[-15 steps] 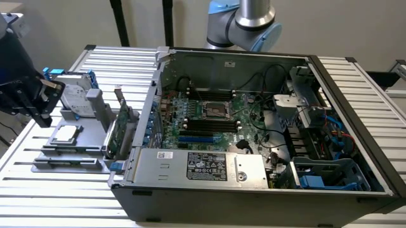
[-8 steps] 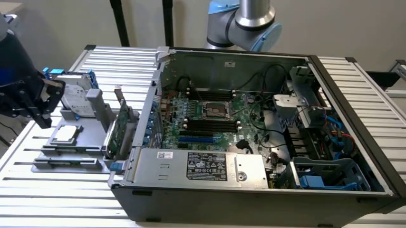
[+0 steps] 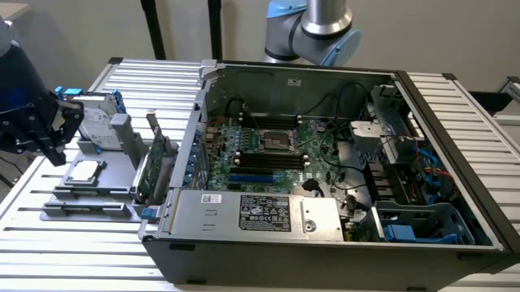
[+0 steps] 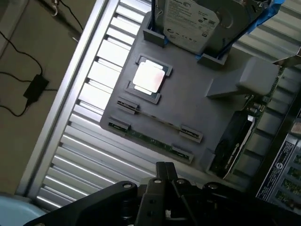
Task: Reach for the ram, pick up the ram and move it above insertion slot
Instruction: 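Pick up the ram and move it above insertion slot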
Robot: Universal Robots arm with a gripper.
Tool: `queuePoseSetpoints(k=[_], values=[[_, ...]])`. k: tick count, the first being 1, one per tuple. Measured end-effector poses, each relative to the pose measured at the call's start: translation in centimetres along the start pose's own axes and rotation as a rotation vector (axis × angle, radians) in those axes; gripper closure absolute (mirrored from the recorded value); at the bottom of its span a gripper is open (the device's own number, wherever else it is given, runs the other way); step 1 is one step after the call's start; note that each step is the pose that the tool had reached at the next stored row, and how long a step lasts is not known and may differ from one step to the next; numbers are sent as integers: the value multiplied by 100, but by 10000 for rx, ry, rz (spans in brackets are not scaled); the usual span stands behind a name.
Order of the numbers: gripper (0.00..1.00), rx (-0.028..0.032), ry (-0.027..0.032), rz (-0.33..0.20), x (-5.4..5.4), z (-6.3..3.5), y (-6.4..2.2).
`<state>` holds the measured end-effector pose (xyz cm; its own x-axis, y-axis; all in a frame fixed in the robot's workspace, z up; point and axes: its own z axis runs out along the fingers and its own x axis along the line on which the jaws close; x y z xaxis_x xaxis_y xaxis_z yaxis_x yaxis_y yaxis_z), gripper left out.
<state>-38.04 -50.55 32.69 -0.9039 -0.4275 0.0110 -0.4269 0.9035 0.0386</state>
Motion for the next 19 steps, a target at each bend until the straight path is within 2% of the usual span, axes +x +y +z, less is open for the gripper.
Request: queuePoseSetpoints(k=[19], values=[[89,38,132,-3446,-1,92,-3]])
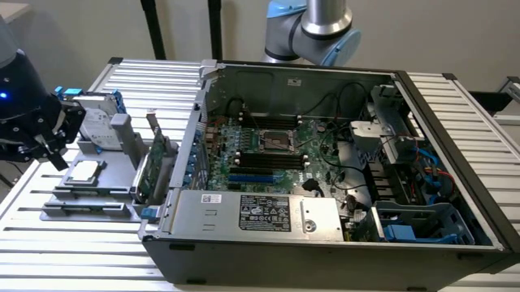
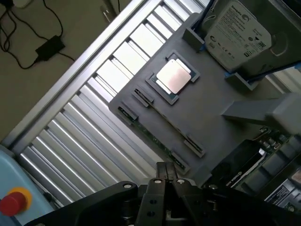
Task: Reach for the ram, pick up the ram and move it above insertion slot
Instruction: 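Pick up the ram and move it above insertion slot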
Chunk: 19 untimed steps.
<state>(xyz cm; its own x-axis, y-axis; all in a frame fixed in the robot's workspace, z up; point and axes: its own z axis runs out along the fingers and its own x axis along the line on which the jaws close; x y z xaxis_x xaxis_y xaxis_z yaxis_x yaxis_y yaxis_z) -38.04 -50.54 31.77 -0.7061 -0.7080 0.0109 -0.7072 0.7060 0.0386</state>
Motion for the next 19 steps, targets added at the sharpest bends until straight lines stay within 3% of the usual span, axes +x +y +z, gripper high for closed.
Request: queuePoseSetpoints(k=[19], values=[[89,38,134,-3469,-1,111,-5]])
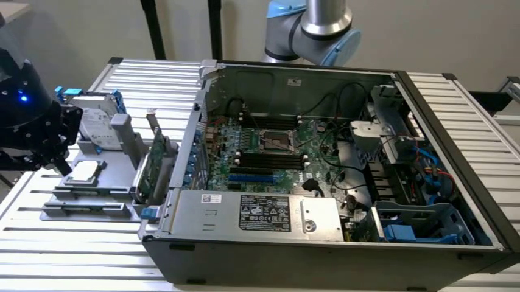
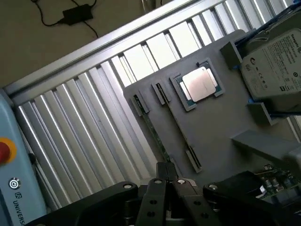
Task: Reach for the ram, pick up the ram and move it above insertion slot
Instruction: 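Pick up the ram and move it above insertion slot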
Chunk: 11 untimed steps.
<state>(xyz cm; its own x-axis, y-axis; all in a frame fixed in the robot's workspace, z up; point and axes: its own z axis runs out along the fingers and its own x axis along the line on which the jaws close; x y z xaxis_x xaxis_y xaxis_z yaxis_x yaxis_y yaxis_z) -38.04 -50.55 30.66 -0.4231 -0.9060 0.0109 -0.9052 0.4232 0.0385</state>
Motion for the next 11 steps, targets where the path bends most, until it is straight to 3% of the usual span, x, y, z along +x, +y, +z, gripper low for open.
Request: queuePoseSetpoints(k=[11], values=[[89,32,71,-1993,-1,56,-2]])
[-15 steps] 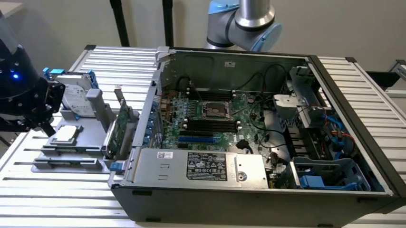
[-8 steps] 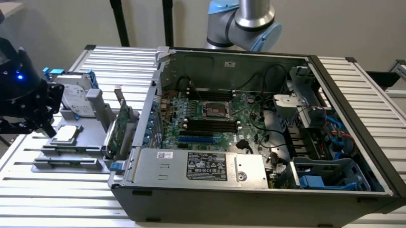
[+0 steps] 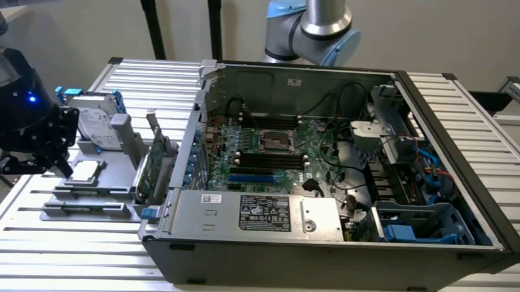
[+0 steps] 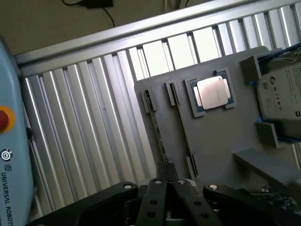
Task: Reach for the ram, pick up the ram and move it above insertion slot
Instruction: 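Pick up the ram and move it above insertion slot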
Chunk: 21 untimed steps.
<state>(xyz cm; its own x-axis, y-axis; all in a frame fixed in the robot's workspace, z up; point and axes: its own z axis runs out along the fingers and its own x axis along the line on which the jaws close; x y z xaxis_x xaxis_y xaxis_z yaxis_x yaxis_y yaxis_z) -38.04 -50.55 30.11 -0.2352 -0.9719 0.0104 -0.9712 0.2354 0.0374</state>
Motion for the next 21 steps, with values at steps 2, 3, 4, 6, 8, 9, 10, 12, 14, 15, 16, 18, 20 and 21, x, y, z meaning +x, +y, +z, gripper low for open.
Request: queuePoseSetpoints(k=[2,3,4,6,8,9,10,12,14,15,16,18,20,21], values=[[89,4,11,-366,0,6,0],[89,5,17,-544,0,9,0],[89,7,20,-724,0,12,0],[89,10,27,-1101,0,16,-1],[89,12,33,-1460,0,20,-1],[89,13,35,-1641,0,22,-1],[89,13,37,-1820,0,22,-1],[89,16,41,-2188,0,23,-1],[89,21,41,-2408,-5,25,0],[89,20,42,-2429,-5,25,0],[89,20,43,-2429,-4,25,0],[82,18,45,-2429,-5,23,0],[76,17,48,-2430,-4,25,0],[76,33,45,-2429,-5,34,0]])
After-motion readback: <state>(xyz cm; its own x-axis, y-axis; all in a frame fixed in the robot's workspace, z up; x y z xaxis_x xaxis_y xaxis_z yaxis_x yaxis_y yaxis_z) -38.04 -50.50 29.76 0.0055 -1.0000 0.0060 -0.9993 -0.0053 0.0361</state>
